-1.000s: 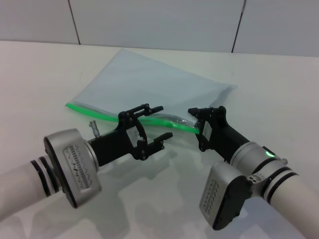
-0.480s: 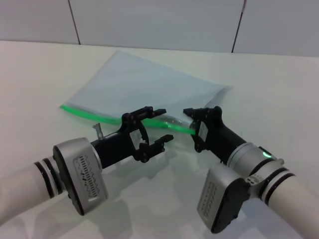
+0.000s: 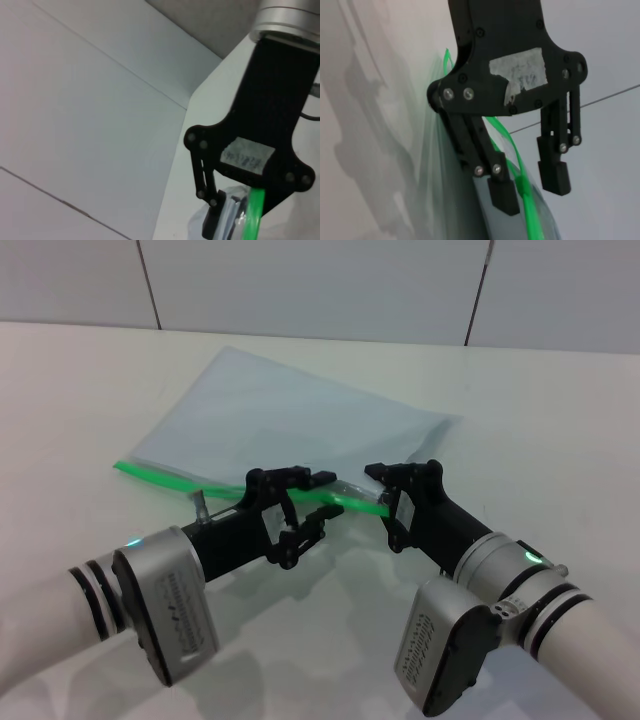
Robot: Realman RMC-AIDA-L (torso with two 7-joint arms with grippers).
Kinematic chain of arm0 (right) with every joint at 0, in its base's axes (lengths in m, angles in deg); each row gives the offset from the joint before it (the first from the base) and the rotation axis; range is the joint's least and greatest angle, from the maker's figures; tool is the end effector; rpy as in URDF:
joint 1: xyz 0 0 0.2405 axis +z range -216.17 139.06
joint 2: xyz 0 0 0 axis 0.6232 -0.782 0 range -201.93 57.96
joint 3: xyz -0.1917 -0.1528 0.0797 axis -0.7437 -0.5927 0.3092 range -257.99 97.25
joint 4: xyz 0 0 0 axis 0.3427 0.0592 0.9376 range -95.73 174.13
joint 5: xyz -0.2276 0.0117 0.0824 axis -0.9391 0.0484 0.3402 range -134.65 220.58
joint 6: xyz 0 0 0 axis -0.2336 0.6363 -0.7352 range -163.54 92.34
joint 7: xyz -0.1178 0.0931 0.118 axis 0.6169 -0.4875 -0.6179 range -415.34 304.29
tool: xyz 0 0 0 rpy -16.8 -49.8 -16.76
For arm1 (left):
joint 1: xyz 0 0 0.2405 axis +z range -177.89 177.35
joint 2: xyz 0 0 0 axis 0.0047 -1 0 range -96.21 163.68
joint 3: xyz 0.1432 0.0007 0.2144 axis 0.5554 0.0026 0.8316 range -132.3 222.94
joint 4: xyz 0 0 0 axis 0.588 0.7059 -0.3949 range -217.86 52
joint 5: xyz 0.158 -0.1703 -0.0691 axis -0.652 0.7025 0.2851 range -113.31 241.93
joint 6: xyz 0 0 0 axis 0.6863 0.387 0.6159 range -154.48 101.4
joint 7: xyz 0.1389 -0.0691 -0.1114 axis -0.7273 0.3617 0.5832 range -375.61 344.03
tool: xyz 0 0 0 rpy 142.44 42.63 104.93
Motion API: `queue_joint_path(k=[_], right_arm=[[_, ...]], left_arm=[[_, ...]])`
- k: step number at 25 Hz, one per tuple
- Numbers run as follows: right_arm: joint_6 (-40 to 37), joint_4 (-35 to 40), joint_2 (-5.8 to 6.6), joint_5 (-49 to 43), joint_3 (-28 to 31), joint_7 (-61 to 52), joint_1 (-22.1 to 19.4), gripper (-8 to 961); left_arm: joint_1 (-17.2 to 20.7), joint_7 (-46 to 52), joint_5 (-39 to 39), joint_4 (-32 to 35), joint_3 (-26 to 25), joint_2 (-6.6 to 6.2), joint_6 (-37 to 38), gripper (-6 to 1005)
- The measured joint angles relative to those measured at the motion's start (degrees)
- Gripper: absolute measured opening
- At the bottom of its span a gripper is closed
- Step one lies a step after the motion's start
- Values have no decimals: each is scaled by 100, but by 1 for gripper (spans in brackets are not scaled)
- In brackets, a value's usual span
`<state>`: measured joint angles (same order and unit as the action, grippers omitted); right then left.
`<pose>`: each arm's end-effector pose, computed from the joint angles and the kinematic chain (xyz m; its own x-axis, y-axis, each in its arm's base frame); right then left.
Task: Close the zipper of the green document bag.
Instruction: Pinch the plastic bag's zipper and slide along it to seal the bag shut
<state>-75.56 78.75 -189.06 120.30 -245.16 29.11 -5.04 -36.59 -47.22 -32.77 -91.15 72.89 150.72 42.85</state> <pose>0.2123 0.3634 -0.2080 0.8061 0.4781 0.3488 0.5555 -0.4080 -0.7245 -0.2764 0.3604 -0.1394 0.8085 -0.5868 -0.0451 -0.4175 -0.5179 -0.7467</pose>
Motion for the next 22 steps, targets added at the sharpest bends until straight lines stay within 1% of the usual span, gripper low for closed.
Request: queue_joint_path(k=[5, 8, 22], right_arm=[[6, 5, 0, 1, 0, 0, -3, 49], [9, 10, 0, 1, 0, 3, -3, 49], [24, 52, 0, -261, 0, 0, -65, 48]], left_arm=[[18, -298, -2, -58, -7, 6, 3, 467], [27, -397, -4, -64, -23, 8, 4, 270], [38, -523, -4, -65, -14, 9, 5, 215]])
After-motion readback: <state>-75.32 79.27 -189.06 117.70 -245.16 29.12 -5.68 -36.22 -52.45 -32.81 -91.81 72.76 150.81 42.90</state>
